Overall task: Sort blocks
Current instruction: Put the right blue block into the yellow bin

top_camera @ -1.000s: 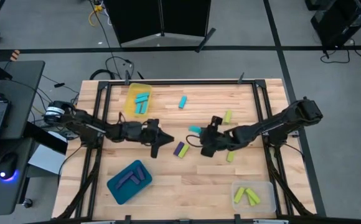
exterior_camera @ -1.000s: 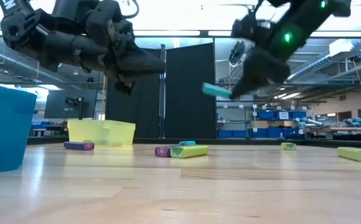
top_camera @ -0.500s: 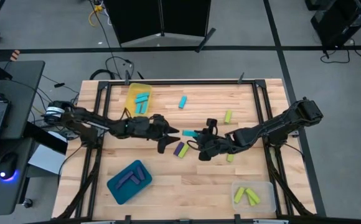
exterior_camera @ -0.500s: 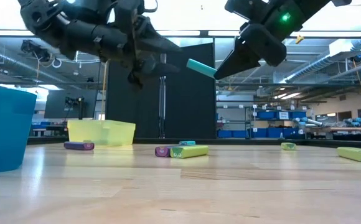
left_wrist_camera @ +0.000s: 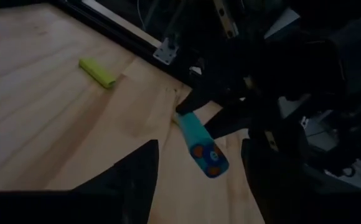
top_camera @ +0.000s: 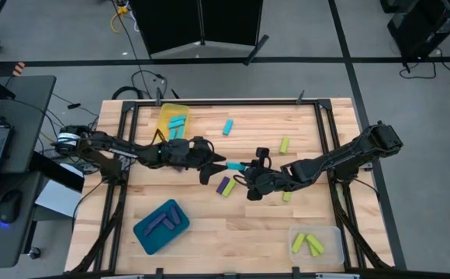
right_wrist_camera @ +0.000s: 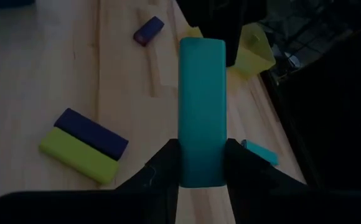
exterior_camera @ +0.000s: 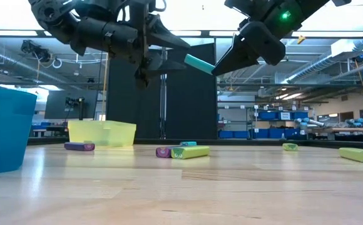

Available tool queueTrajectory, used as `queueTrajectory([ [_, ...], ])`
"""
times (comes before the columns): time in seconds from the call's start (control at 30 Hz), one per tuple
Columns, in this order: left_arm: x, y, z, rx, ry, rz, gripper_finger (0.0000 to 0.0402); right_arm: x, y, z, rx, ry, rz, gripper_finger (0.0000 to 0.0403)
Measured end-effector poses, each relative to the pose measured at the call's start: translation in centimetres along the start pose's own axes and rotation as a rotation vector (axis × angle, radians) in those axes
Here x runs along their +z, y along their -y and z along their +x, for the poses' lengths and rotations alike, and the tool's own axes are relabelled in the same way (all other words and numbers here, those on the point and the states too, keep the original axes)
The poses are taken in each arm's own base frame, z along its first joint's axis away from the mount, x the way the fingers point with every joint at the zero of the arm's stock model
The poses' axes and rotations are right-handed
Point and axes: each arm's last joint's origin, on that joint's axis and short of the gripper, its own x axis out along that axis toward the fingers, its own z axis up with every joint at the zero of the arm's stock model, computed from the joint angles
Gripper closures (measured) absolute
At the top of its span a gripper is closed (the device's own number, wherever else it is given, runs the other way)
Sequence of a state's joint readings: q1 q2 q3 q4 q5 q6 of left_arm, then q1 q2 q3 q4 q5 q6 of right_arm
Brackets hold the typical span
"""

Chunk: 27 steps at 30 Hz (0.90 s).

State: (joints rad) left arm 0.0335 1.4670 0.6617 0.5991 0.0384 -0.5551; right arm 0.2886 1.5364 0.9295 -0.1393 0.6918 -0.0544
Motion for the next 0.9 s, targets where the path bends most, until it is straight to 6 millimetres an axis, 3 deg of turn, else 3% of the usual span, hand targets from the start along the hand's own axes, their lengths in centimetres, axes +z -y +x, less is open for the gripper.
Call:
queueTrajectory([
  [0.33, 0.7, -0.5, 0.2, -0.042, -0.02, -0.095, 0.0165, 0.4, 0.3, 0.1, -0.035, 0.032, -0.011, 0.0296],
  [0.63, 1.4, -0.5, 3.5, -0.091, -0.162, -0.131, 0.0168, 0.4, 0.7, 0.4, -0.047, 0.03, -0.009, 0.0296],
  [0.9, 1.8, -0.8, 4.1, -0.093, -0.163, -0.125, 0.0222, 0.4, 0.8, 0.4, -0.071, 0.027, -0.014, 0.0296],
])
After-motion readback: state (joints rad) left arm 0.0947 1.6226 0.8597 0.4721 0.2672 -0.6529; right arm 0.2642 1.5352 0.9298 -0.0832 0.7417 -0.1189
